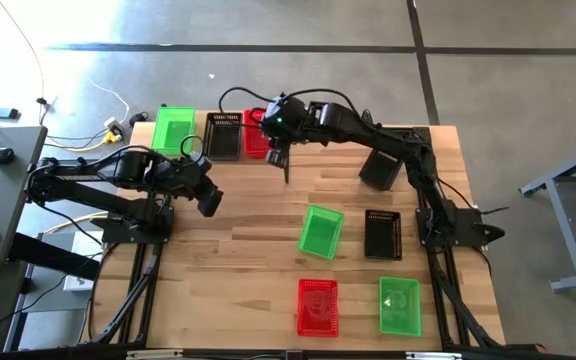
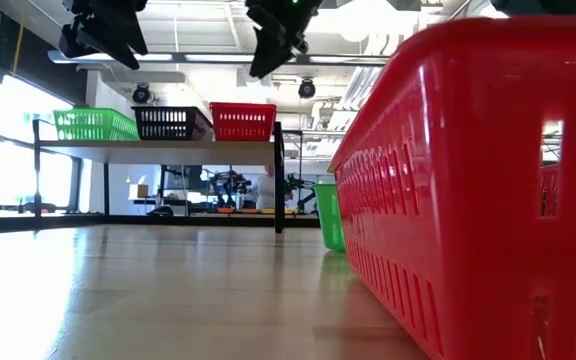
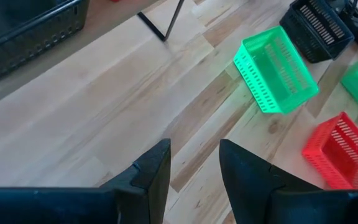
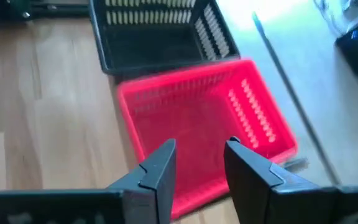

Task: Stack baskets on shelf by color
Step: Stack the left green bin on top of the green bin on the shelf

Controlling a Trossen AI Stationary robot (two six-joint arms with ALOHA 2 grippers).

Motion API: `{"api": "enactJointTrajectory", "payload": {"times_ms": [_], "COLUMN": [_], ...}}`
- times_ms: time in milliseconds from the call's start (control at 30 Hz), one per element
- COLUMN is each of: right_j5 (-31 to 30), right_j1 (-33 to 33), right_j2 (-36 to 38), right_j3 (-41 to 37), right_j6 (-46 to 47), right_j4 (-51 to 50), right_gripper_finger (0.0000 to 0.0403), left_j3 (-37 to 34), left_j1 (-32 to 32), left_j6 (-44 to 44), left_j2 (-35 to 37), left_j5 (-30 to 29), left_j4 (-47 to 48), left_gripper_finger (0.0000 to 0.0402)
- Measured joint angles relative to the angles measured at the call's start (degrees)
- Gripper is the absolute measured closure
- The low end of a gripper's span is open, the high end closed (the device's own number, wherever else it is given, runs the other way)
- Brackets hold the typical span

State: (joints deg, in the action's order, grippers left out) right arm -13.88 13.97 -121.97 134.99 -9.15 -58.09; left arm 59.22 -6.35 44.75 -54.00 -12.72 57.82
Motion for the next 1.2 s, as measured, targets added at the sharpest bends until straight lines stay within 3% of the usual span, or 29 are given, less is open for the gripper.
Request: {"api": "enactJointTrajectory", "payload": {"times_ms": [633,900,1200], "right_j5": [-1.1,-1.6,-1.6], "right_j1": [-12.1,-17.2,-22.2], "right_j2": [0.9,1.0,2.3], "right_j3": [-0.2,-6.2,-16.1], "right_j6": [20.2,28.2,31.4], "right_j4": [-24.2,-32.1,-31.9], "right_gripper_finger": [0.0285,0.0285,0.0285], "left_j3": [0.0,0.0,0.0], "left_j1": [0.0,0.0,0.0], "left_j6": [-15.0,-19.0,-18.9], "left_j2": [0.0,0.0,0.0], "left_j5": [3.7,3.7,3.5], "left_j4": [0.0,0.0,0.0], "left_gripper_finger": [0.0275,0.0275,0.0275]}}
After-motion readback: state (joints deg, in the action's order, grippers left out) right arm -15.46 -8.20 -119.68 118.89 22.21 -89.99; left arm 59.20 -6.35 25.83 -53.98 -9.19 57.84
